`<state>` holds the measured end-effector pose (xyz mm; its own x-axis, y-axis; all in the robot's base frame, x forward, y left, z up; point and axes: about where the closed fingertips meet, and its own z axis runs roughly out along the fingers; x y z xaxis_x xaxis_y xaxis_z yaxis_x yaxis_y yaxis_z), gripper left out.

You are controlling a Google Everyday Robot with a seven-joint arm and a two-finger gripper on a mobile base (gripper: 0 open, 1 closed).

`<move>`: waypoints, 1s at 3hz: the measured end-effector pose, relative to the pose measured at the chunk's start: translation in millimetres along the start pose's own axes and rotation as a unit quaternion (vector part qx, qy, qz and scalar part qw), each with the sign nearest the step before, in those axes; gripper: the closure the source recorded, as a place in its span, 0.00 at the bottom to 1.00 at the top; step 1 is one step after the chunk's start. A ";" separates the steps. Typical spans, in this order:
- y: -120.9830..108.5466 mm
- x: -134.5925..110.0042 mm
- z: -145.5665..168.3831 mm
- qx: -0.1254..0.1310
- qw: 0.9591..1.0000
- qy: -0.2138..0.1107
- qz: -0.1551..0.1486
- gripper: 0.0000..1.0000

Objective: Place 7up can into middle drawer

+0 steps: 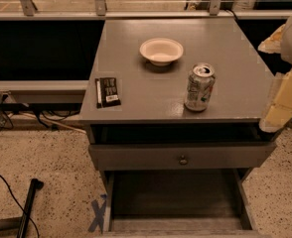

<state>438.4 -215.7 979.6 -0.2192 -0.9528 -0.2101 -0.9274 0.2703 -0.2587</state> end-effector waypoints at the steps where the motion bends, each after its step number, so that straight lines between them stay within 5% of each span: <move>1: 0.0 0.0 0.0 0.000 1.000 0.000 0.000 0.00; 2: -3.8 -2.1 1.2 0.004 1.000 -0.007 0.011 0.00; 3: -19.7 -14.7 12.5 0.011 0.998 -0.060 0.036 0.00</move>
Offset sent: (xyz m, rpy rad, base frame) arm 0.0111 0.0014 -0.0049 0.0466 0.0006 -0.0476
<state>463.7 -205.4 976.0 -0.2454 -0.9083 -0.3388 -0.9033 0.3411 -0.2600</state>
